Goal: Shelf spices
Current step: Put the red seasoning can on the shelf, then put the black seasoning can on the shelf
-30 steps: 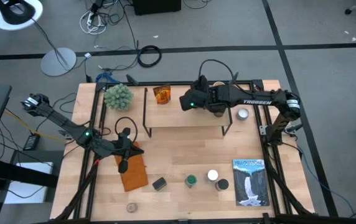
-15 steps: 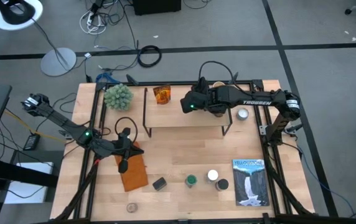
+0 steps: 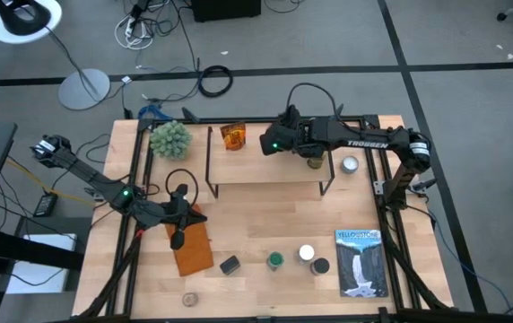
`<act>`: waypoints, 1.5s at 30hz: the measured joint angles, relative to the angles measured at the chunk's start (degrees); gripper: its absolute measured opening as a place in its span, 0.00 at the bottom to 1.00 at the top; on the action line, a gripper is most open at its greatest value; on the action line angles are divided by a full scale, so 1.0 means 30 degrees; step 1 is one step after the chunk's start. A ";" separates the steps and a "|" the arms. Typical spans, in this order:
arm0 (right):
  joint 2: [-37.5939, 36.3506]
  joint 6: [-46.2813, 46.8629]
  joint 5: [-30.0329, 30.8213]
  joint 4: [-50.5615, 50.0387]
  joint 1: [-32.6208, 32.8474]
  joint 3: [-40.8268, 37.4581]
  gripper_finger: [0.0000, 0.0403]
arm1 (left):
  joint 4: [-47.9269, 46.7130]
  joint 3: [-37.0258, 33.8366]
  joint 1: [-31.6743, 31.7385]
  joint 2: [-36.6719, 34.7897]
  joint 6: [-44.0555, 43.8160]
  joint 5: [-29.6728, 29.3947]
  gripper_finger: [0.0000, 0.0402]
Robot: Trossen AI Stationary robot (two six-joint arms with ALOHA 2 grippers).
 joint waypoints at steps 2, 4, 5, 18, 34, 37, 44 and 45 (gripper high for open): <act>0.0006 -0.0040 0.0013 0.0238 -0.0192 -0.0013 0.00 | -0.0042 -0.0002 0.0001 0.0007 0.0006 0.0000 0.05; 0.0026 -0.0342 0.0055 0.0598 -0.0361 -0.0026 0.00 | 0.0004 0.0000 0.0000 0.0000 0.0005 0.0000 0.05; 0.0029 -0.0474 0.0064 0.0823 -0.0443 -0.0029 0.00 | -0.0009 -0.0002 -0.0003 0.0002 0.0003 0.0000 0.05; -0.0108 -0.1888 0.1056 0.1667 -0.0202 -0.0029 0.00 | -0.0004 0.0000 -0.0002 0.0003 -0.0001 0.0000 0.05; -0.2696 0.0009 0.2785 -0.3235 0.5738 -0.0022 0.00 | 0.0028 -0.0003 -0.0002 0.0007 -0.0456 0.0000 0.05; -0.3035 0.1607 0.2776 -0.5335 0.7910 -0.0022 0.00 | 0.0333 0.0000 -0.0005 0.0001 -0.0503 0.0006 0.05; -0.3140 0.8055 0.3503 -0.9003 1.3888 -0.0022 0.00 | 0.1647 -0.0007 0.0000 0.0006 -0.0637 0.0007 0.05; -0.3140 0.9157 0.3858 -0.9382 1.4733 -0.0083 0.00 | 0.1912 0.0000 -0.0006 0.0007 -0.0672 0.0015 0.05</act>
